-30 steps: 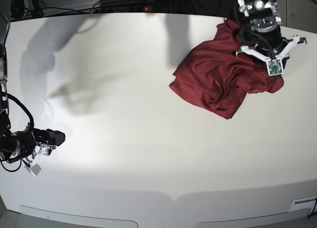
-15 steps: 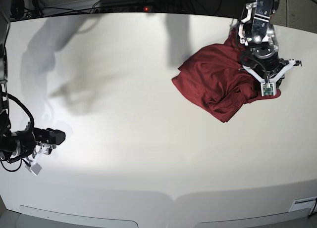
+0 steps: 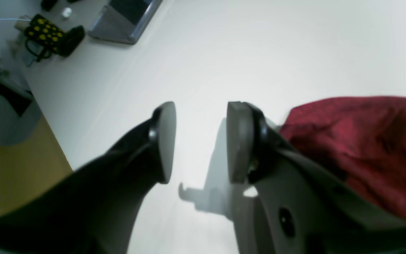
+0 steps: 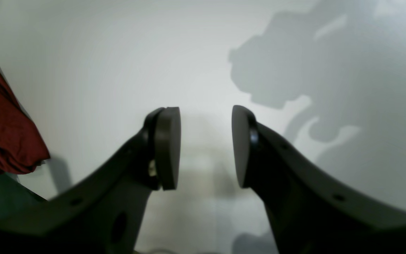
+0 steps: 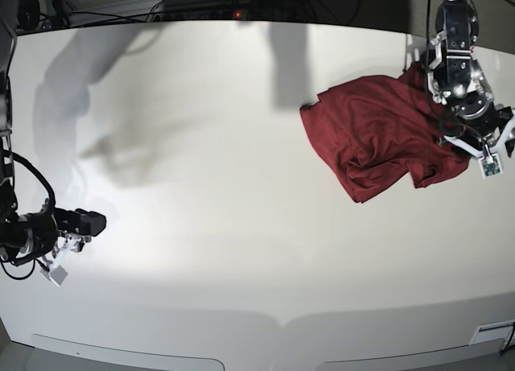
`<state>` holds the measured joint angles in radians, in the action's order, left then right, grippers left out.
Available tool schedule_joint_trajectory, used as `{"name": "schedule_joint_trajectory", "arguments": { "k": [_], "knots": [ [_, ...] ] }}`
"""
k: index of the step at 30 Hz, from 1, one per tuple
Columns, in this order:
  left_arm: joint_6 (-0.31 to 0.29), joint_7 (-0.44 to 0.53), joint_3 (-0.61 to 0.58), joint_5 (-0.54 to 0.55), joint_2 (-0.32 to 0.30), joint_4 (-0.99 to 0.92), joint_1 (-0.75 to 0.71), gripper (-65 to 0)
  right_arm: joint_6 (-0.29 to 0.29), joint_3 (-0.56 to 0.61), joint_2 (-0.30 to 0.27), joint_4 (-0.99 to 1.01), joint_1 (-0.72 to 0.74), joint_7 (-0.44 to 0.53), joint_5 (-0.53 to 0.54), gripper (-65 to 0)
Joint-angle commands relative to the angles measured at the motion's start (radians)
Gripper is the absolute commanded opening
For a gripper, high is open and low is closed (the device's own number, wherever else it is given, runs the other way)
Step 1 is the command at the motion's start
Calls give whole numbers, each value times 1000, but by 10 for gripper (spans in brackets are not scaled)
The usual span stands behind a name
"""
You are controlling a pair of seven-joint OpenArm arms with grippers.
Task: Fold the T-shirt properly
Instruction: 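Grasp the bundle edge with the left gripper and flip it over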
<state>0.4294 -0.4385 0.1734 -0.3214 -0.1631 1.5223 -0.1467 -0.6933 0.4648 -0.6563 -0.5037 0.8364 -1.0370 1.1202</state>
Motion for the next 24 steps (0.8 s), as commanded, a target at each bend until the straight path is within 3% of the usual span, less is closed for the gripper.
{"name": "schedule_joint_trajectory", "arguments": {
  "k": [1,3,7,9,10,13,15,18,24],
  "knots": [
    [10,-7,3,-16,-6,17,17,-418,-5,-7,-16,-10,35,8,14,-406],
    [-25,-66,2,23,-6,38,20,-425,-5,-7,-12,-10,35,9,16,-406],
    [-219,-167,2,162,-3,178,11,-466,-5,-7,11,-10,35,8,16,-406],
    [-343,-183,2,245,-4,274,6,-466,-5,-7,27,-10,35,8,16,-406],
    [-433,-189,2,289,-4,320,3,-466,-5,-7,36,-10,35,8,16,-406],
    [-792,-236,-1,488,-4,402,-2,-466,-5,-7,66,-10,35,8,8,-406],
    [-931,-261,-29,531,-4,399,-3,-466,-5,-7,82,-10,35,0,8,-406],
    [-992,-260,-98,470,-8,378,0,-466,-5,-7,92,-10,35,-27,7,-406],
    [-991,-190,-245,294,-43,274,42,-466,-5,-7,89,-10,34,-45,4,-406]
  ]
}}
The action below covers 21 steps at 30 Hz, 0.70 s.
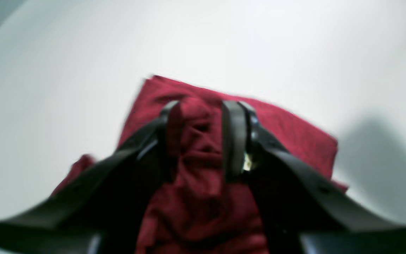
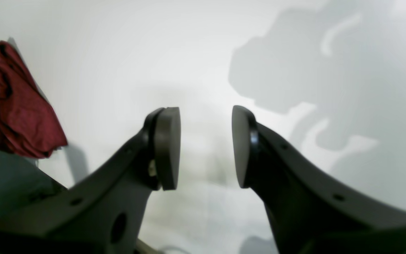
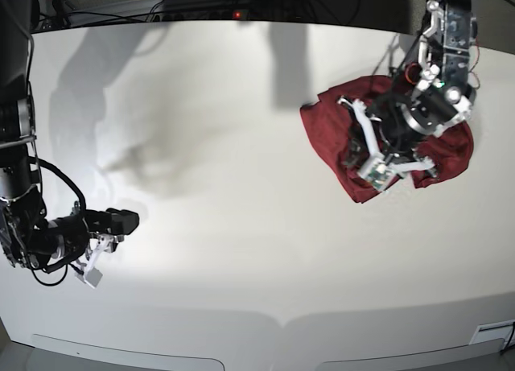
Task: Fold the T-shirt properly
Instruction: 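Grasp the bundle edge with the left gripper and flip it over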
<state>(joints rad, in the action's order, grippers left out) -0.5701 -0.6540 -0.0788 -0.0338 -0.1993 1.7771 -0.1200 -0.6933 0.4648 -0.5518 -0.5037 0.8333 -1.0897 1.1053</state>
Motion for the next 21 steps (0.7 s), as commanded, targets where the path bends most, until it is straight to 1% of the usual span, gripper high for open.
{"name": "schedule_joint_trajectory", "arguments": {
  "k": [1,5,8,14,18,21],
  "knots": [
    [13,26,-8,0,-6,-7,31,-465,-5,-7,-19,-10,34,9,20,-406],
    [39,25,-27,-6,-7,-76,86,-465,-5,-7,-29,-10,16,8,12,-406],
    [78,22,-27,-23,-7,-76,110,-465,-5,-7,-30,-10,5,8,-7,-406],
    [80,5,-27,-21,-7,-76,122,-465,-5,-7,-30,-10,-9,9,-6,-406],
    [80,-24,-27,-17,-32,-77,119,-465,-5,-7,-30,-10,-8,9,-6,-406],
    [80,-57,-27,13,-51,-77,117,-465,-5,-7,-30,-10,-9,10,-6,-406]
  ]
}}
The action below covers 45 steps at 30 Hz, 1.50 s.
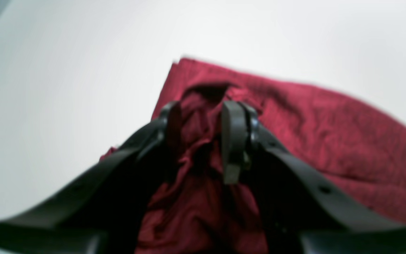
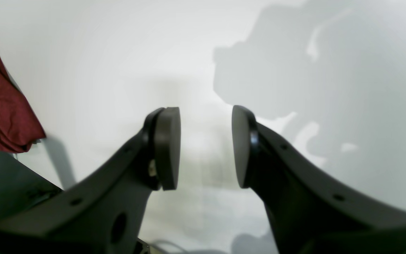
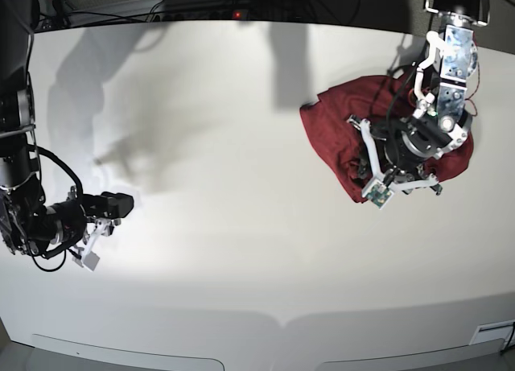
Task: Fold the T-shirt properly
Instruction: 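Grasp the bundle edge with the left gripper and flip it over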
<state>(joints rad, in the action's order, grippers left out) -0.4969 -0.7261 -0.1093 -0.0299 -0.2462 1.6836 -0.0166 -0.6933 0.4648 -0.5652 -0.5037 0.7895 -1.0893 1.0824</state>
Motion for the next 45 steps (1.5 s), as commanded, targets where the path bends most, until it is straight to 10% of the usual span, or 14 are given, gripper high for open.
{"name": "schedule_joint_trajectory", "arguments": {
  "k": [1,24,36,45],
  "knots": [
    [6,12,4,12,-7,17,14,-466,-5,-7,-16,-10,35,9,17,-406],
    [-23,95,4,75,-6,17,39,-650,-5,-7,-16,-10,35,12,18,-406],
    [124,310,4,17,75,-267,191,-650,-5,-7,-13,-10,35,12,24,-406],
    [255,294,4,-33,79,-471,380,-650,-5,-7,-13,-10,35,11,54,-406]
  ]
}}
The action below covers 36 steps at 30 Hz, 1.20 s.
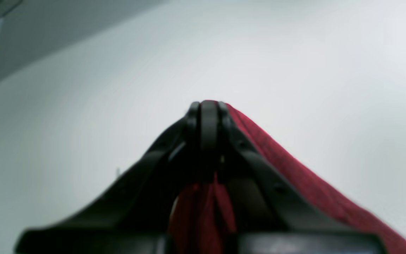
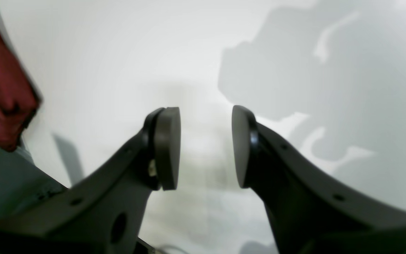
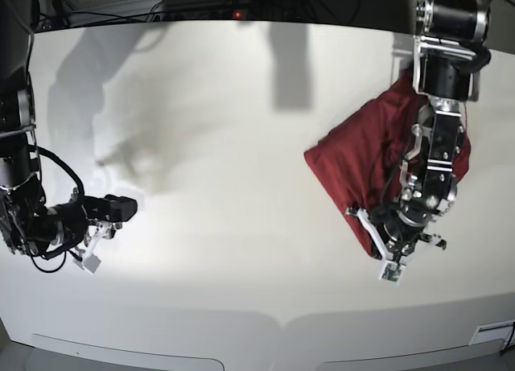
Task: Fold the T-shirt properly
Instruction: 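Grasp the bundle edge with the left gripper and flip it over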
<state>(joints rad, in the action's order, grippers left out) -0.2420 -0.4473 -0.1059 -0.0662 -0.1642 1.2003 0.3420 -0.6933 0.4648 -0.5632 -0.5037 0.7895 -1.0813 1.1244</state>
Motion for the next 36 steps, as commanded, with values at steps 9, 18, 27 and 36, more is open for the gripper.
{"name": "schedule_joint_trajectory", "arguments": {
  "k": [9,18,27,36],
  "knots": [
    [0,0,0,2,-3,-14,29,-433,-5,-7,-15,-10,35,4,13,-406],
    [547,-30,0,-47,-14,23,40,-529,-5,-7,-13,-10,35,5,13,-406],
    [620,-262,0,-90,-103,137,-5,-650,-5,-7,7,-10,35,11,13,-406],
    [673,-357,3,-93,-208,148,-199,-650,-5,-7,18,-10,35,11,12,-406]
  ]
}}
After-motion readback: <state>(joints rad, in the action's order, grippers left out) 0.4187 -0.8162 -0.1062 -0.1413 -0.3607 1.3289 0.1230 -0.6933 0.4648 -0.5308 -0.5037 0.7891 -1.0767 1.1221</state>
